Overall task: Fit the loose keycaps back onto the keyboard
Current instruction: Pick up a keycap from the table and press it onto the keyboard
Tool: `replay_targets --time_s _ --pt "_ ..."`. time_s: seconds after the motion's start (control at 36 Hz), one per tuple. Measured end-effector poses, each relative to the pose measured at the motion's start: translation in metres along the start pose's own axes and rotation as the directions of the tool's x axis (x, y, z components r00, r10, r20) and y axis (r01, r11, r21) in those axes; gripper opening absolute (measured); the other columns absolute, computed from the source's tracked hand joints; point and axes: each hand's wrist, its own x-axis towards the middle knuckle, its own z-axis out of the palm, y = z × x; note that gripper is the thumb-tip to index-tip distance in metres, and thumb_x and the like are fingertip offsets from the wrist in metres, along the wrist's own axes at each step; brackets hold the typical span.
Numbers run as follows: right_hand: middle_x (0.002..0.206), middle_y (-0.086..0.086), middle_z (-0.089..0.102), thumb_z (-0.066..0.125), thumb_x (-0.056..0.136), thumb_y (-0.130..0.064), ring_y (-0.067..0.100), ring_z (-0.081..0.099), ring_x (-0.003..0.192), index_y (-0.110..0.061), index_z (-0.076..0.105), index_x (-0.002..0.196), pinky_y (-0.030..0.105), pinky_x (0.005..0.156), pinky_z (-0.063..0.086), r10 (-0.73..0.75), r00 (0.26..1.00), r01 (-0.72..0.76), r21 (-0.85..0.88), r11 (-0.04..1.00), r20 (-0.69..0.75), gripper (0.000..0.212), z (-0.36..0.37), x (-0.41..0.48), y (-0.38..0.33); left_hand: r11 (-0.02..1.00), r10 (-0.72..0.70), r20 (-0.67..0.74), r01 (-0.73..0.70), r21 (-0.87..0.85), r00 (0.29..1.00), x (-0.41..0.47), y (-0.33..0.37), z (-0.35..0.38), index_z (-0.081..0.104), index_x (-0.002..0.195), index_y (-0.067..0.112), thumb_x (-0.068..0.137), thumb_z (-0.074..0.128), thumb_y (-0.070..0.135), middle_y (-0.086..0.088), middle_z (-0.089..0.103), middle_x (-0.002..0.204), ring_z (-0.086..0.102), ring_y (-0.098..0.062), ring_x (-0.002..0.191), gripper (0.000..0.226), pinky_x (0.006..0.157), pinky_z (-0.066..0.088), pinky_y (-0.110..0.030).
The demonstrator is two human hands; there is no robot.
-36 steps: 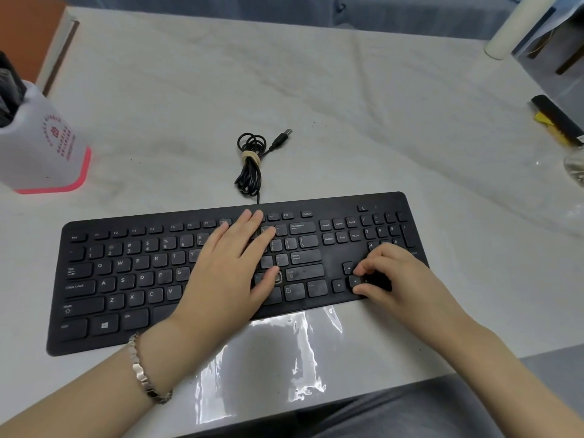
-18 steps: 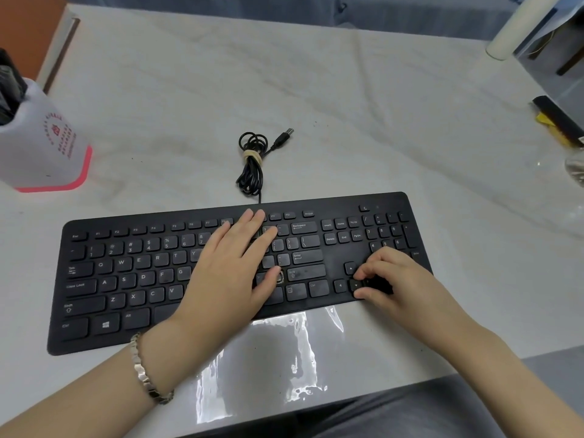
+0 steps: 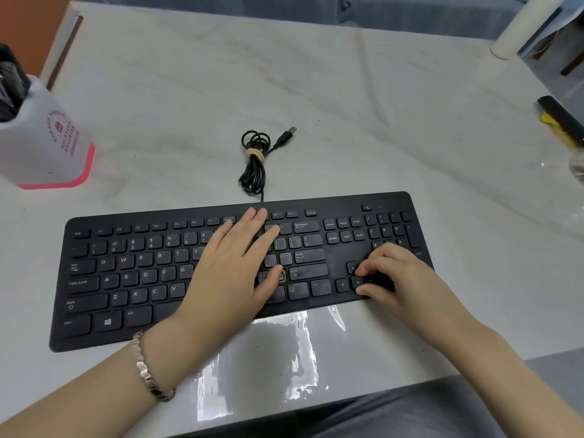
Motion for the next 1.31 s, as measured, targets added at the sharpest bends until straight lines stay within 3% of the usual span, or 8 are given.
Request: replay_targets --time_s 0.33,0.47,0.67,0.81,1.0,1.06,1.19,1.31 --pt "0.084 -0.009 0.053 0.074 0.072 -0.018 0.009 0.048 0.081 -0.017 0.072 0.089 0.025 0.075 0.041 0.036 0.996 -0.036 -0.010 0.999 0.077 0.017 -0.007 0.009 -0.007 1.000 0.000 0.000 0.000 0.004 1.000 0.000 0.000 0.000 0.053 0.126 0.009 0.085 0.039 0.036 -0.012 0.047 0.137 0.037 -0.024 0.131 0.051 0.111 0.018 -0.035" --pt "0.072 -0.016 0.055 0.076 0.069 -0.015 -0.005 0.054 0.068 -0.016 0.075 0.077 0.004 0.064 0.036 0.075 0.994 -0.085 0.135 0.987 0.080 0.009 -0.010 0.012 -0.006 1.000 0.004 -0.006 -0.004 -0.002 1.000 0.000 -0.001 0.001 0.053 0.125 0.009 0.085 0.040 0.036 -0.012 0.047 0.137 0.037 -0.023 0.131 0.051 0.111 0.018 -0.035" --pt "0.061 -0.009 0.065 0.080 0.063 -0.011 0.004 0.055 0.058 -0.028 0.066 0.052 0.016 0.058 0.041 0.398 0.902 -0.431 0.343 0.835 0.165 0.025 -0.010 0.021 -0.011 1.000 0.015 -0.028 -0.016 -0.013 0.999 0.000 -0.001 0.002 0.053 0.125 0.008 0.084 0.041 0.035 -0.013 0.048 0.136 0.034 -0.022 0.130 0.050 0.110 0.018 -0.035" --pt "0.057 -0.004 0.059 0.078 0.062 -0.003 0.010 0.052 0.057 -0.026 0.062 0.047 0.021 0.051 0.038 0.527 0.835 -0.550 0.256 0.795 0.158 0.031 -0.008 0.033 -0.022 1.000 0.008 -0.012 -0.008 -0.015 1.000 0.000 -0.001 0.001 0.053 0.125 0.009 0.084 0.041 0.034 -0.012 0.049 0.136 0.035 -0.022 0.130 0.049 0.110 0.019 -0.036" --pt "0.064 -0.007 0.050 0.074 0.069 -0.009 0.005 0.044 0.054 -0.025 0.059 0.063 0.007 0.050 0.037 0.377 0.919 -0.395 0.265 0.880 0.117 0.023 -0.014 0.021 -0.033 1.000 0.018 0.036 -0.018 -0.008 0.999 0.000 -0.004 -0.004 0.053 0.125 0.011 0.085 0.039 0.038 -0.010 0.048 0.138 0.038 -0.021 0.130 0.051 0.109 0.019 -0.034" --pt "0.068 -0.005 0.055 0.064 0.078 -0.005 0.008 0.048 0.060 -0.020 0.063 0.073 0.006 0.056 0.040 0.409 0.904 -0.413 0.510 0.755 0.125 0.016 -0.015 0.015 -0.040 1.000 0.025 0.041 -0.024 -0.017 0.999 0.000 -0.007 -0.007 0.053 0.125 0.011 0.085 0.038 0.039 -0.009 0.047 0.139 0.035 -0.019 0.130 0.051 0.110 0.018 -0.031" --pt "0.086 0.011 0.065 0.045 0.084 0.015 0.012 0.069 0.076 -0.003 0.064 0.092 0.013 0.072 0.054 0.334 0.873 -0.407 0.908 0.098 0.355 0.028 -0.019 0.006 -0.058 1.000 0.017 0.040 -0.017 -0.005 0.999 -0.006 -0.016 -0.014 0.052 0.126 0.011 0.087 0.038 0.037 -0.009 0.046 0.139 0.030 -0.016 0.130 0.050 0.110 0.010 -0.025" --pt "0.084 0.007 0.073 0.060 0.073 0.010 0.018 0.070 0.086 -0.011 0.067 0.085 0.022 0.083 0.053 0.300 0.938 -0.237 0.952 0.196 0.171 0.025 -0.011 0.005 -0.071 1.000 -0.004 0.020 0.004 0.008 1.000 -0.011 -0.020 -0.015 0.052 0.127 0.012 0.087 0.037 0.037 -0.009 0.047 0.139 0.032 -0.018 0.131 0.049 0.110 0.014 -0.029"
